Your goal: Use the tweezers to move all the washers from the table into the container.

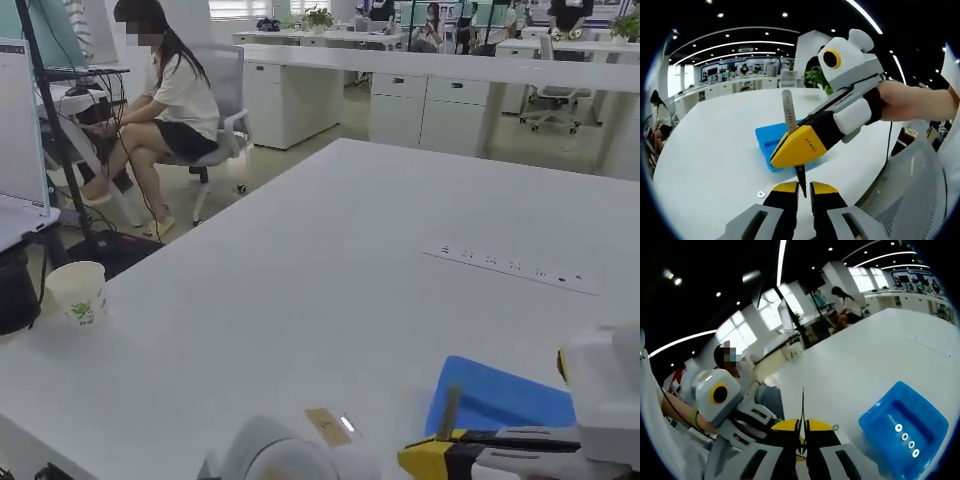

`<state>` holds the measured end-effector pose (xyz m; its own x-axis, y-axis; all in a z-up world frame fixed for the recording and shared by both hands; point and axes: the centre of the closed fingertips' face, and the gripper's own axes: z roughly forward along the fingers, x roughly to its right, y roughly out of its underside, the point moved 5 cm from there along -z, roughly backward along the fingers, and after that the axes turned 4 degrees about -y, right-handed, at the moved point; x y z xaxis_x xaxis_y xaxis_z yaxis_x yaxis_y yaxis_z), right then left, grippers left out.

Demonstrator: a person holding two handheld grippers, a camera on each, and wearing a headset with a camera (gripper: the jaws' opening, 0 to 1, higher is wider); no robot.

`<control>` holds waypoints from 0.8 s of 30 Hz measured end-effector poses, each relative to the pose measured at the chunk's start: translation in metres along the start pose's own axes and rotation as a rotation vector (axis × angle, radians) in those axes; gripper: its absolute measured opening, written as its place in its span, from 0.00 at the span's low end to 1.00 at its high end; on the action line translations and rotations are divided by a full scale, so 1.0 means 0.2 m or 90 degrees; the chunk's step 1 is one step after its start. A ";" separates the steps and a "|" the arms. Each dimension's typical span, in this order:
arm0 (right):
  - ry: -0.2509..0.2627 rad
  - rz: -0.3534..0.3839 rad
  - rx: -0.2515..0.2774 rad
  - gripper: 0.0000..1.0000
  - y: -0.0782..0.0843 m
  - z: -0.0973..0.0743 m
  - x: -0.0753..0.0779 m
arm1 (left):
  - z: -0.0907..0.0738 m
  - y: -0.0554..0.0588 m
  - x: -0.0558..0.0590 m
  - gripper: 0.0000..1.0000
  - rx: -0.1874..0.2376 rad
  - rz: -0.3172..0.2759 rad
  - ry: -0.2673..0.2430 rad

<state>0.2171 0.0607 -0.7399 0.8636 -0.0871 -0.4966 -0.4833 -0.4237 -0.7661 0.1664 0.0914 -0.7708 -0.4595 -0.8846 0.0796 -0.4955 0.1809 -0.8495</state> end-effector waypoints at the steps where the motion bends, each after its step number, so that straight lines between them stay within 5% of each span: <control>1: 0.001 0.001 0.003 0.02 -0.01 0.00 0.02 | 0.00 0.00 -0.01 0.14 0.006 -0.002 -0.009; 6: 0.020 0.000 0.024 0.03 -0.06 0.03 0.09 | 0.00 -0.03 -0.09 0.46 0.040 -0.047 -0.054; 16: 0.047 -0.042 0.010 0.03 -0.03 0.18 0.23 | -0.04 -0.09 -0.15 0.67 0.109 -0.067 -0.106; 24: 0.036 -0.068 -0.005 0.04 0.00 0.31 0.30 | -0.04 -0.09 -0.16 0.71 0.117 -0.083 -0.110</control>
<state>0.2596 0.1117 -0.7943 0.9167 -0.0918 -0.3890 -0.3877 -0.4408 -0.8095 0.1833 0.1198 -0.7531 -0.2606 -0.9583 0.1171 -0.3922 -0.0058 -0.9198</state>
